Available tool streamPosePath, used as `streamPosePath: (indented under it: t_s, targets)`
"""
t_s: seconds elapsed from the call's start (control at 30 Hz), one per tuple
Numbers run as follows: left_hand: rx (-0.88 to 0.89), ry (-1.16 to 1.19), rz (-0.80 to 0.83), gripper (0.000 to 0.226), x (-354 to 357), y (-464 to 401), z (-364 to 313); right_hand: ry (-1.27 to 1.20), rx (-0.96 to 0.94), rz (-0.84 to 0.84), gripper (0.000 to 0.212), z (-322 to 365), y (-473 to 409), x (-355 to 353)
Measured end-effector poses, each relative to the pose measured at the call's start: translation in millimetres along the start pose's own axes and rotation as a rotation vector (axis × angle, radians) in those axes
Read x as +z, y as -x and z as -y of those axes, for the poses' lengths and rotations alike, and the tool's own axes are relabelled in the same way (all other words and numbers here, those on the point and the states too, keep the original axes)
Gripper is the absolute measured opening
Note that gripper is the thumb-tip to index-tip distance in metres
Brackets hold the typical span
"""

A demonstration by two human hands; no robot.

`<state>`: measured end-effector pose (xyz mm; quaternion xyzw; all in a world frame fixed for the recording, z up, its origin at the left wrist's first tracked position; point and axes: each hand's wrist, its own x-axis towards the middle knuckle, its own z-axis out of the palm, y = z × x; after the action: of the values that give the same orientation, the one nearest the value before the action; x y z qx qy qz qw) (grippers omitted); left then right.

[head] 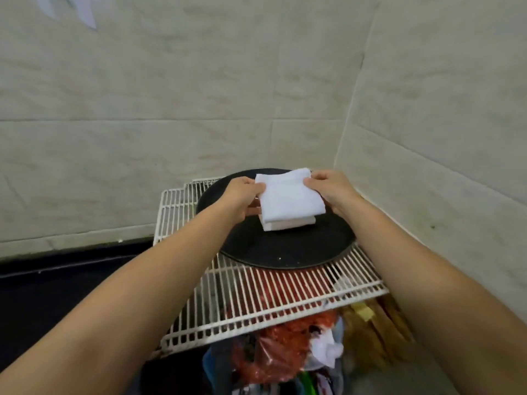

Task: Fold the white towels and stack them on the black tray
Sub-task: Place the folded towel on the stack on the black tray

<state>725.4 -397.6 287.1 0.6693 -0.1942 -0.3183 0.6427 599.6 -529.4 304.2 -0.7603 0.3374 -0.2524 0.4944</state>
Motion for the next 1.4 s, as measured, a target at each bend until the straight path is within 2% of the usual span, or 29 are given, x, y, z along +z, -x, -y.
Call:
streamPosePath:
  t_s: [0.1, 0.2, 0.33, 0.43, 0.53, 0.67, 0.8, 1.0, 1.2, 1.4]
  targets:
    - [-0.02, -0.132, -0.136, 0.021, 11, -29, 15, 0.111, -0.001, 0.072, 0.011, -19, -39, 2]
    - [-0.022, -0.327, -0.234, 0.023, 11, -39, 30, 0.227, 0.007, 0.152, 0.028, -42, -54, 11]
    - [0.07, -0.638, -0.305, 0.016, 11, -43, 38, 0.364, -0.033, 0.169, 0.024, -52, -57, 14]
    - [0.095, -0.68, -0.303, 0.015, 10, -40, 37, 0.451, -0.06, 0.143, 0.022, -49, -56, 15]
    - [0.097, -0.657, -0.317, 0.022, -2, -24, 34, 0.543, -0.114, 0.066, 0.04, -41, -48, 16]
    - [0.178, -0.645, -0.384, 0.017, -52, 26, 33, 0.626, -0.291, 0.05, 0.043, -5, -14, 46]
    - [0.209, -0.711, -0.449, 0.012, -138, 112, 35, 0.64, -0.518, 0.184, 0.031, 45, 54, 127]
    - [0.148, -0.885, -0.713, 0.011, -291, 289, 68, 0.553, -0.722, 0.462, 0.025, 92, 214, 288]
    - [-0.092, -0.895, -0.937, 0.013, -410, 456, 134, 0.602, -0.863, 0.756, 0.023, 106, 368, 423]
    - [-0.333, -0.771, -1.122, 0.013, -499, 579, 206, 0.692, -0.964, 1.017, 0.024, 107, 489, 534]
